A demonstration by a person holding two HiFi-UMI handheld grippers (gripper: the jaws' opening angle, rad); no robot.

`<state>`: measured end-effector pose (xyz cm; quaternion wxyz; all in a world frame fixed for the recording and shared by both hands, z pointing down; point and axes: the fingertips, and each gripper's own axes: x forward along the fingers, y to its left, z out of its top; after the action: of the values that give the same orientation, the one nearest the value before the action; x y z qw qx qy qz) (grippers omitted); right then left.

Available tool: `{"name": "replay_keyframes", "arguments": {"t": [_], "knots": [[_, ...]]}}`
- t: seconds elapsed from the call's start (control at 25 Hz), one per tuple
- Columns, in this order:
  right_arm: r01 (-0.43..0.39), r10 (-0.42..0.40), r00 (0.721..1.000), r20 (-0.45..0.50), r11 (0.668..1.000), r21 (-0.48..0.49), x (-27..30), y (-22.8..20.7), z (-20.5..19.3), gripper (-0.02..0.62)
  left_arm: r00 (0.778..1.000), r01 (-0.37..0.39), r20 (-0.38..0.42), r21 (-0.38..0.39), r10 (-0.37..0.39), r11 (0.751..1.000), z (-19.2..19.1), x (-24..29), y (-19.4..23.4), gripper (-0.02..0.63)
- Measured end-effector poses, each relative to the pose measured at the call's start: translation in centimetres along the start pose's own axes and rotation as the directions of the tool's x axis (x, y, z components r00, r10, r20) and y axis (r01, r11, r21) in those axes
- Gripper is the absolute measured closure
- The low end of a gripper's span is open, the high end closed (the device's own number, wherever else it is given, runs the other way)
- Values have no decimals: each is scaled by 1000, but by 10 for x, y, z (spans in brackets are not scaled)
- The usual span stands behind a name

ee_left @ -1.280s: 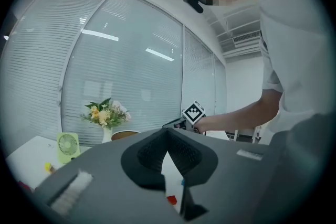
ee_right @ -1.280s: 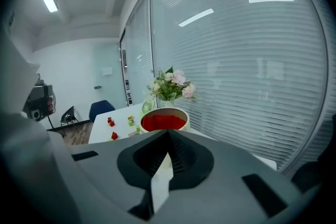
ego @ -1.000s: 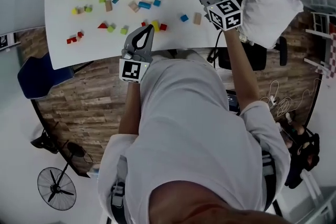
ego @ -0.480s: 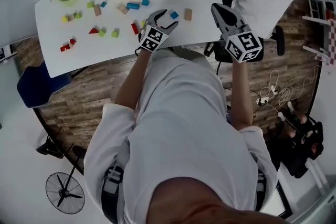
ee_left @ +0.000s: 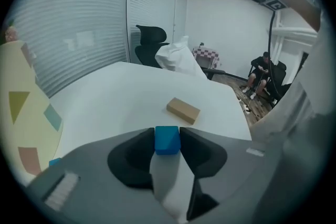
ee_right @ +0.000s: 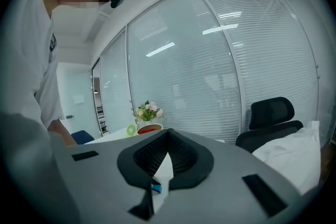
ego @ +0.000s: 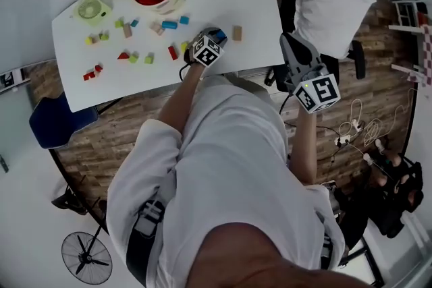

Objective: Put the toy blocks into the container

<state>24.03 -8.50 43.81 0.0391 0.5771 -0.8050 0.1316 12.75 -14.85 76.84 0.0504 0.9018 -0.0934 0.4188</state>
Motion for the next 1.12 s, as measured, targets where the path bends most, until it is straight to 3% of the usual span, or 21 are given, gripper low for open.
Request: {"name": "replay_keyframes", "arguments": {"t": [0.2, 0.4, 0.6, 0.72, 0.92, 1.04, 1.12], "knots": [[-1, 1, 1000, 24, 1000, 10, -3, -3, 4, 594, 1000, 4, 12, -17, -4, 1000, 4, -4, 3, 462], [-39, 38, 998, 54, 999, 16, 14, -3, 14, 594, 991, -23, 133, -78, 33, 997, 30, -42, 15, 462], [-123, 123, 989, 79, 992, -2, 46, 8, 28, 594, 960, -87, 252, -147, 122, 985, 59, -105, 36, 462], [-176, 176, 981, 87, 984, -8, 63, 17, 37, 594, 922, -154, 322, -204, 215, 967, 71, -149, 59, 462], [-255, 256, 963, 88, 967, -24, 89, 34, 47, 594, 827, -267, 425, -277, 367, 923, 91, -224, 104, 462], [-290, 291, 953, 85, 957, -25, 98, 45, 47, 594, 780, -328, 452, -294, 433, 898, 98, -256, 128, 462], [-305, 306, 948, 83, 952, -26, 102, 51, 48, 594, 760, -366, 453, -293, 465, 883, 100, -267, 146, 462]]}}
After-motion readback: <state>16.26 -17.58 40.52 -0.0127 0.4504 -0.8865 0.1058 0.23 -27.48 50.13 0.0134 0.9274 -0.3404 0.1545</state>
